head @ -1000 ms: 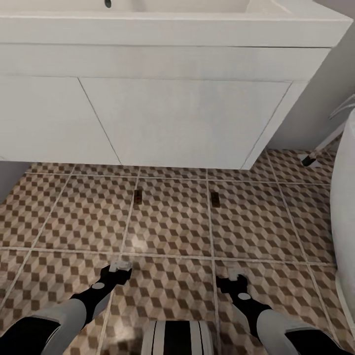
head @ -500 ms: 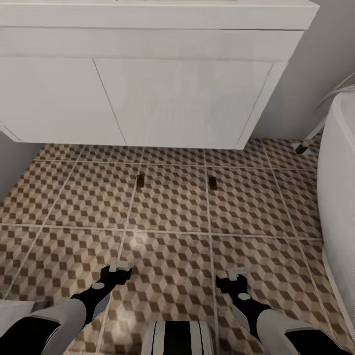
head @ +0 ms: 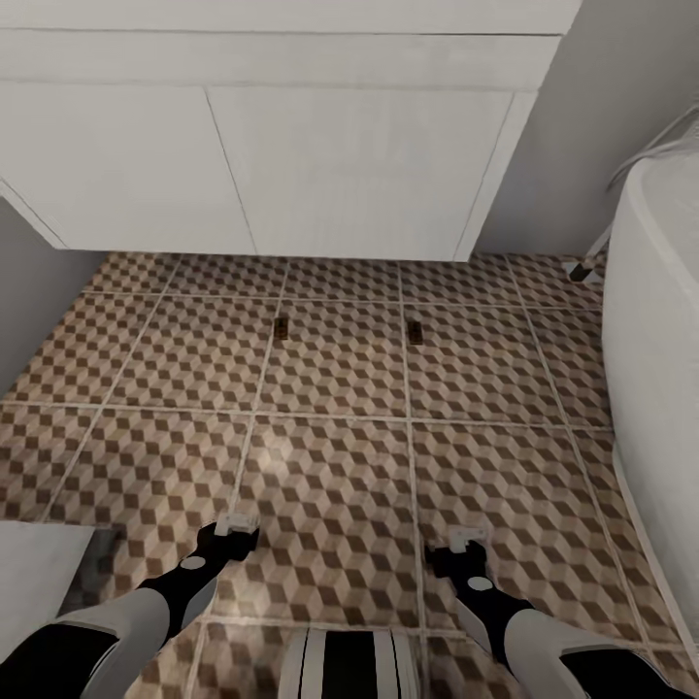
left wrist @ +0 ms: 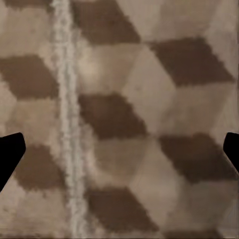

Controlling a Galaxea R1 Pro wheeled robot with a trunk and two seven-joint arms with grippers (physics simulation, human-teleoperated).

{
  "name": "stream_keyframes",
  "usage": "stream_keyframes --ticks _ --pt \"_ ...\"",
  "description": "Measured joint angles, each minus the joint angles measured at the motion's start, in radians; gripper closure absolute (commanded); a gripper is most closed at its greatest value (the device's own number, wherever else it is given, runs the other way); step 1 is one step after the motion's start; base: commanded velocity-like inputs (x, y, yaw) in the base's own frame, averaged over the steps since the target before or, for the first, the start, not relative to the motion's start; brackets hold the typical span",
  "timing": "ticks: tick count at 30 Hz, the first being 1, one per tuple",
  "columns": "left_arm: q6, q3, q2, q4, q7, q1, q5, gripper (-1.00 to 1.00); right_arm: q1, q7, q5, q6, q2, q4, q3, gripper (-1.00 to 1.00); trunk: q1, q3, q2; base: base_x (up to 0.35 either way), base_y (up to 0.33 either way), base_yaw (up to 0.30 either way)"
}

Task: Take the four mousetraps from the cabinet in the bathroom and place them on the bathroom floor. Make sure all four end up on the same floor surface, and ensure that at least two of them are either under or directly next to the same bathroom sink.

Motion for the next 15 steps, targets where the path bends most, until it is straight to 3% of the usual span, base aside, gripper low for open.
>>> stream_keyframes --ticks 7,15 --pt "-0.002 0.0 0.0 0.0 0.0 0.0 0.0 -1.0 0.0 0.0 0.0 0.0 0.0 0.0 0.0 -1.0 0.0 0.0 0.0 -0.296 0.0 0.0" --pt "-0.003 0.0 0.0 0.0 0.0 0.0 0.0 -1.0 0.0 0.0 0.001 0.0 0.0 0.0 0.0 -1.0 -0.001 0.0 0.0 -0.093 0.0 0.0"
